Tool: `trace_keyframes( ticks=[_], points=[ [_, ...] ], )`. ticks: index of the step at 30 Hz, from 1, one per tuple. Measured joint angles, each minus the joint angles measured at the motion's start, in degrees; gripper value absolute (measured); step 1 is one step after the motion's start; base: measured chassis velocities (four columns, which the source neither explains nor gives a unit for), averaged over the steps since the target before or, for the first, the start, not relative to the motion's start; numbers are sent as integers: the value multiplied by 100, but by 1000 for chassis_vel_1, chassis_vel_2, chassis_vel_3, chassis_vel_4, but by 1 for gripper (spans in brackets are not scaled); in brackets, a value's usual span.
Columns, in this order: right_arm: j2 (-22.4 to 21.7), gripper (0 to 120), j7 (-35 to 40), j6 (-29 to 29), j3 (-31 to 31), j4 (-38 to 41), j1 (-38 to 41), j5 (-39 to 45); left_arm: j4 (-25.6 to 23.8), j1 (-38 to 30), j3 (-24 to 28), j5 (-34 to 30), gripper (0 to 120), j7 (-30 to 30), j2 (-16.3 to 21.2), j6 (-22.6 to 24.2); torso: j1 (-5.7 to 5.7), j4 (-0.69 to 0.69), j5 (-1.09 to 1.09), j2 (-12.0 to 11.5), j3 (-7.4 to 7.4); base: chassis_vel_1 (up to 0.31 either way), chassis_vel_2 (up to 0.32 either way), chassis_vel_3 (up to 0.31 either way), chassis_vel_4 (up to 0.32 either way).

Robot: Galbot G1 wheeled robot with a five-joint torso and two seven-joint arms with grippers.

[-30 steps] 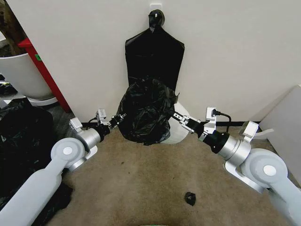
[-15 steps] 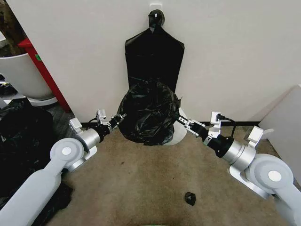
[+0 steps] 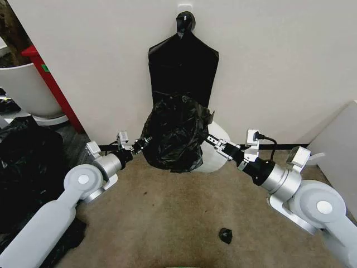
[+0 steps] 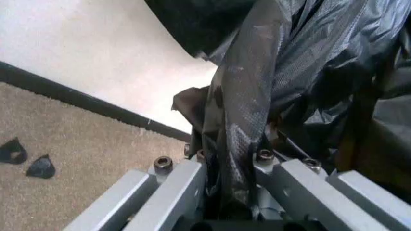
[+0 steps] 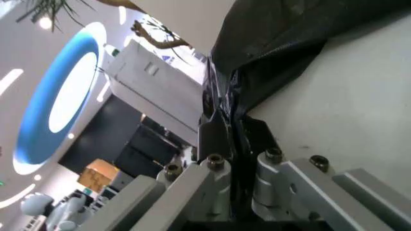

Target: Place the garbage bag over the trash bin.

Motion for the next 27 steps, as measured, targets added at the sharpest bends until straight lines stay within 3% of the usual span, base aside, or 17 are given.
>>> trace_keyframes(
  ticks=[5, 7, 11, 13, 15, 21, 23, 27],
  points=[
    [10, 14, -13, 24, -56, -36, 24, -131, -19, 2, -2, 2, 1, 14, -11, 6, 0, 0, 0, 0, 0, 0, 0, 0, 0],
    [9, 27, -71, 33, -16, -24, -14, -130, -10, 17, -28, -27, 1, 51, -2, 14, 0, 0, 0, 0, 0, 0, 0, 0, 0],
    [-4, 36, -175, 33, 16, -21, -52, -118, 13, 19, -61, -122, 1, 56, 3, 26, 0, 0, 0, 0, 0, 0, 0, 0, 0],
    [-5, 48, -227, 74, 38, -25, -58, 0, 74, 15, -88, -257, 1, 88, -4, 34, 0, 0, 0, 0, 0, 0, 0, 0, 0],
    [-1, 51, -232, 90, 47, -27, -56, 53, 92, 15, -90, -269, 1, 112, -6, 37, 0, 0, 0, 0, 0, 0, 0, 0, 0],
    [37, 78, -302, 110, 119, -85, -60, 262, 127, 43, -95, -297, 1, 243, -9, 78, 0, 0, 0, 0, 0, 0, 0, 0, 0],
    [46, 80, -304, 110, 120, -85, -60, 275, 125, 40, -95, -297, 1, 244, -9, 79, 0, 0, 0, 0, 0, 0, 0, 0, 0],
    [81, 97, -305, 110, 106, -85, -43, 305, 117, -18, -79, -301, 1, 248, -5, 84, 0, 0, 0, 0, 0, 0, 0, 0, 0]
  ],
)
